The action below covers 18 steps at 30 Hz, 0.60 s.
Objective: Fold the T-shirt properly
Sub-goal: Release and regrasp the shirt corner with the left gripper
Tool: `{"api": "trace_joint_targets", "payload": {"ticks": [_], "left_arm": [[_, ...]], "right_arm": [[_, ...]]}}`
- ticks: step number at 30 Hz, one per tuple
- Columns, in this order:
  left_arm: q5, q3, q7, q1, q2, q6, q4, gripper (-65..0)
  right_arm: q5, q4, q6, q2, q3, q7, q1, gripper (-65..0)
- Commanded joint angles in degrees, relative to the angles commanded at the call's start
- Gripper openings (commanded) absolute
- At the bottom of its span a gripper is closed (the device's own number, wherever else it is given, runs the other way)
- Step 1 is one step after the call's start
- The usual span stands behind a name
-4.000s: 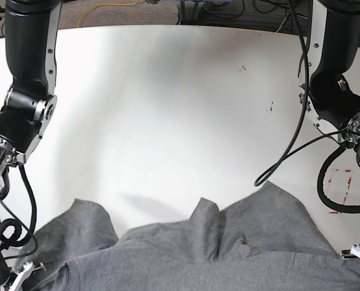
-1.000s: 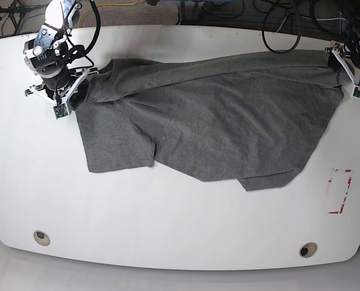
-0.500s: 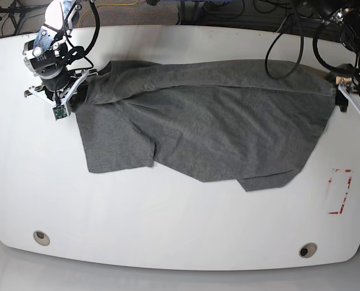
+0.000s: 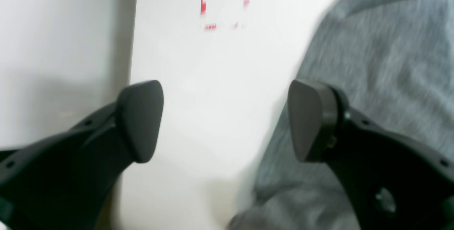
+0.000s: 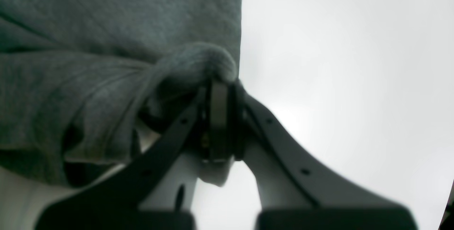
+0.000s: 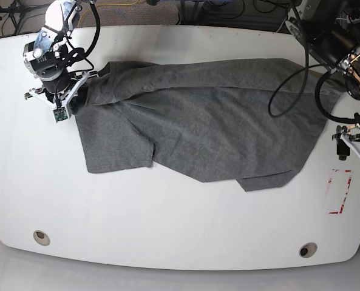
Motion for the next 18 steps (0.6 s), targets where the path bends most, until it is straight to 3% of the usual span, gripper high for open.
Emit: {"api": "trace_joint_targets", "payload": {"ticks": [7, 11, 18], "left_arm": [[0.0, 3.3, -12.5, -5.5, -0.2, 2.9, -20.2, -14.4], [-0.1, 5.9, -18.5, -8.7, -1.8, 2.9, -31.8, -14.4], [-0.1, 7.8, -28.5, -13.7, -2.1, 2.9, -50.2, -14.4]], "right_arm": [[0.0, -0.1, 0.0, 0.0, 0.0, 0.0, 0.2, -64.8], [0.0, -0.1, 0.0, 0.0, 0.0, 0.0, 0.2, -64.8], [0.0, -0.1, 0.0, -0.7, 0.0, 0.0, 0.2, -64.8]]}}
